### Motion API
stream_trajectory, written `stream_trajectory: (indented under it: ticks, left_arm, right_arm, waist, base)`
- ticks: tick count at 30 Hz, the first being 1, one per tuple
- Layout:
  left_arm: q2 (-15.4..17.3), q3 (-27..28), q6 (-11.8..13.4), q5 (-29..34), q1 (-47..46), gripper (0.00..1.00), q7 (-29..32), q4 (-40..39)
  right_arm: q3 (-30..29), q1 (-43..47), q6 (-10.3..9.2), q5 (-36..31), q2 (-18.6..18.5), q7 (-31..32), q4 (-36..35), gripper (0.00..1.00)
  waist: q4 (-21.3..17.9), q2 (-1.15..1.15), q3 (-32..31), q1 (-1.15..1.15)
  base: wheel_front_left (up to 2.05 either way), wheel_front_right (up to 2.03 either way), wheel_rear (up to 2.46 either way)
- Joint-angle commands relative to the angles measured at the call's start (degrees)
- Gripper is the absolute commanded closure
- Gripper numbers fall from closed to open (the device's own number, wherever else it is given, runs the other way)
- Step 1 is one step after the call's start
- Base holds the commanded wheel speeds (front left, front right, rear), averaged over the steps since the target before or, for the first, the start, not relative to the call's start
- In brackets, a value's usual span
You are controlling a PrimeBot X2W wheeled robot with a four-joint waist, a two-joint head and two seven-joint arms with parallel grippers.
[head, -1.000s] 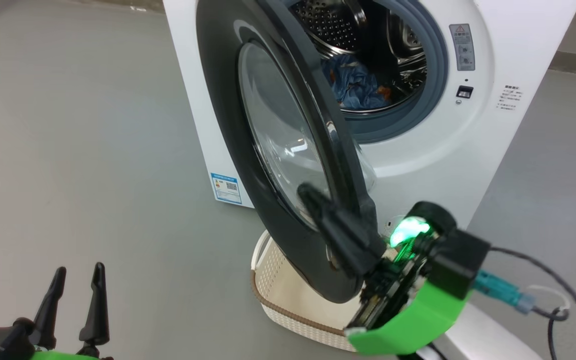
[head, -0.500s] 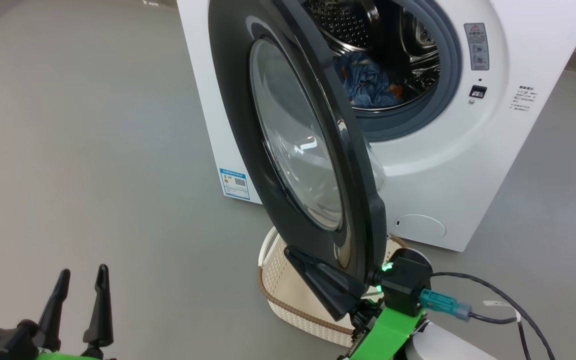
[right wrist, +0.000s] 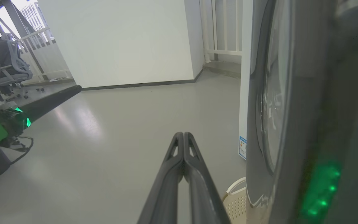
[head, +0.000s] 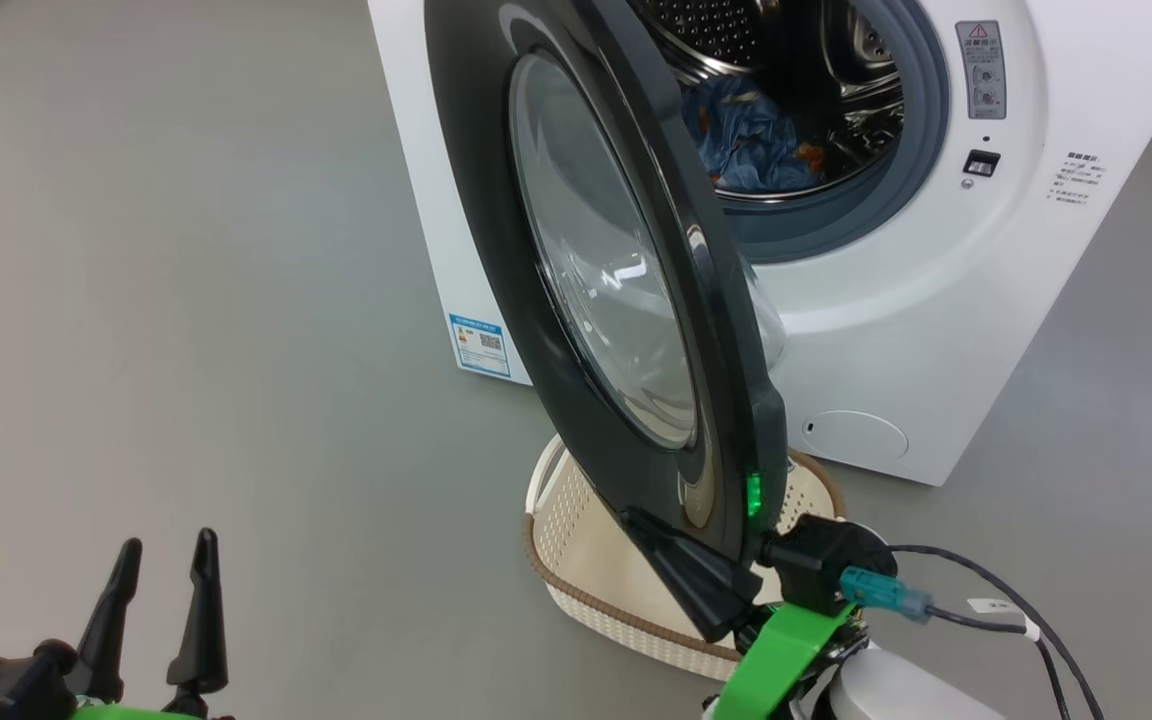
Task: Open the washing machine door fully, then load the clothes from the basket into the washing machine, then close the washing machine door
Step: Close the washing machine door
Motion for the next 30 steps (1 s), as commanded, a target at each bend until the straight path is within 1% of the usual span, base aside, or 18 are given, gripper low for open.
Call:
stream_trajectory:
  ticks: [1, 13, 24, 30]
  left_arm:
    - [1.2, 2.0, -0.1, -0.5, -2.2, 0.0, -0.5, -1.1]
    - [1.7, 1.5, -0.1, -1.0, -3.5, 0.0, -0.5, -1.0]
    - [2.3, 0.9, -0.1, -1.7, -4.7, 0.0, -0.5, -1.3]
    - [2.8, 1.2, -0.1, -1.8, -5.9, 0.0, -0.5, -2.1]
  right_arm:
    - [-0.5, -2.1, 0.42, 0.9, 0.7, -0.3, -0.3, 1.0]
    - [-4.9, -5.7, 0.42, 0.2, -0.5, -0.3, 4.4, 1.0]
    - [-11.1, -6.7, 0.42, -2.7, -2.1, -0.3, 6.0, 1.0]
    - [-15.4, -7.9, 0.42, -4.3, -3.8, -0.3, 6.4, 1.0]
  waist:
    - [0.0, 0.0, 0.4, 0.0]
    - [0.8, 0.0, 3.3, 0.0]
    - [1.4, 0.0, 6.4, 0.0]
    - [1.6, 0.0, 8.6, 0.0]
  base:
    - [0.0, 0.0, 0.0]
    - [0.0, 0.0, 0.0]
    - [0.0, 0.0, 0.0]
    - [0.0, 0.0, 0.0]
